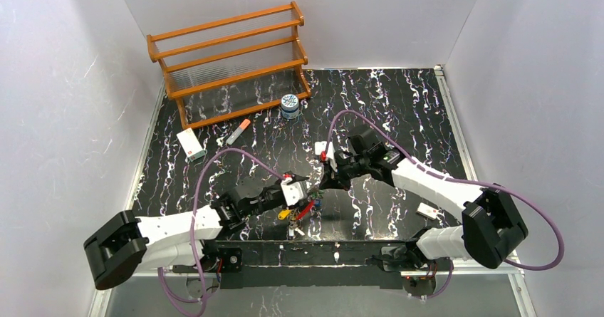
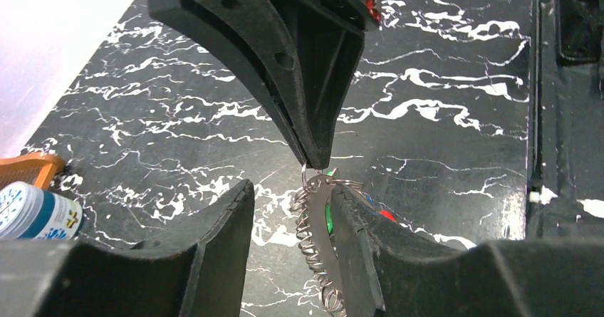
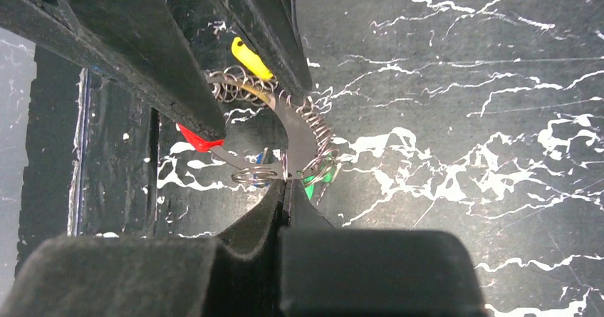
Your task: Put the keys on the keyring
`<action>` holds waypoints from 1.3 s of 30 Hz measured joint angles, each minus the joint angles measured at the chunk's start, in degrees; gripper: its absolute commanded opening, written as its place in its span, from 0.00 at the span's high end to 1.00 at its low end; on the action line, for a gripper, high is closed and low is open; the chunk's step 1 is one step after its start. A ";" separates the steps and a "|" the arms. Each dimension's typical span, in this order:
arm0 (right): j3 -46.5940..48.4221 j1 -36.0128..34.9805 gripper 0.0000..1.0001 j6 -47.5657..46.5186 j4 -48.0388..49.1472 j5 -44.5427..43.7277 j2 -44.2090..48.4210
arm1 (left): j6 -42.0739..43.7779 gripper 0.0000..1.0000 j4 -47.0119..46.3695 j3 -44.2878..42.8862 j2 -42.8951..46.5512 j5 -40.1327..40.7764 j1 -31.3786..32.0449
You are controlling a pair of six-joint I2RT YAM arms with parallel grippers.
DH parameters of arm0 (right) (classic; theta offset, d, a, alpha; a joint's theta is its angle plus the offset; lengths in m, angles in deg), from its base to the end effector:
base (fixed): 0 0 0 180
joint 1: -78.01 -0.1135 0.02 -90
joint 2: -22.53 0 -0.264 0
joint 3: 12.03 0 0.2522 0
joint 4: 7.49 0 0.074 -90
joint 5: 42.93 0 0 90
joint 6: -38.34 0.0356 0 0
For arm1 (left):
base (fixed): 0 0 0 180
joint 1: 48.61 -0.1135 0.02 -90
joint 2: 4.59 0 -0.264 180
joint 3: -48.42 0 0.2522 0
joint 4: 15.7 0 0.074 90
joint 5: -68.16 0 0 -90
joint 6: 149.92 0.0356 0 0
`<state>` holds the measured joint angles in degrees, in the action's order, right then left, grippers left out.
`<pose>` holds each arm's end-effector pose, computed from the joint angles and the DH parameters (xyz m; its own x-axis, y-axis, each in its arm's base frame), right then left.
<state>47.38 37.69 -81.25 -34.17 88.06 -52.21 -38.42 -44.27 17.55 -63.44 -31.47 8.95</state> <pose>0.1898 0.1917 0.2340 -0.0191 -0.5050 -0.8629 -0.9998 0.0124 0.0148 0.1104 -0.1849 0.2222 0.3430 0.1340 -0.9297 0.8556 0.3639 0.3681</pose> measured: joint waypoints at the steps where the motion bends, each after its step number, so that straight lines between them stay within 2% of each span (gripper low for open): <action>1: 0.09 0.00 0.99 -0.50 -0.74 -0.20 -0.15 | 0.26 0.59 0.76 -0.52 -0.55 -0.52 0.00; 14: 1.95 -1.40 0.99 -3.87 -5.18 -1.84 -0.63 | -0.59 0.73 4.28 -5.07 -9.51 -5.53 0.00; 24: 1.95 -2.16 0.99 -4.63 -6.51 -1.86 -0.66 | -2.51 1.00 4.24 -5.77 -11.13 -4.68 0.00; 32: 1.95 -2.25 0.99 -5.05 -6.43 -1.84 -0.66 | -3.50 1.00 4.22 -5.79 -10.99 -3.21 0.00; 33: 1.95 -2.25 0.90 -4.96 -6.25 -1.84 -0.66 | -3.58 1.00 4.24 -5.79 -10.91 -2.95 0.00; 39: 1.53 -2.10 0.65 -2.29 -2.73 -1.79 -0.28 | -5.16 1.00 4.09 -5.62 -9.60 -0.72 0.00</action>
<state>48.91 35.60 -83.54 -36.91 86.27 -52.49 -43.58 -40.18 11.93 -73.03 -32.19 8.95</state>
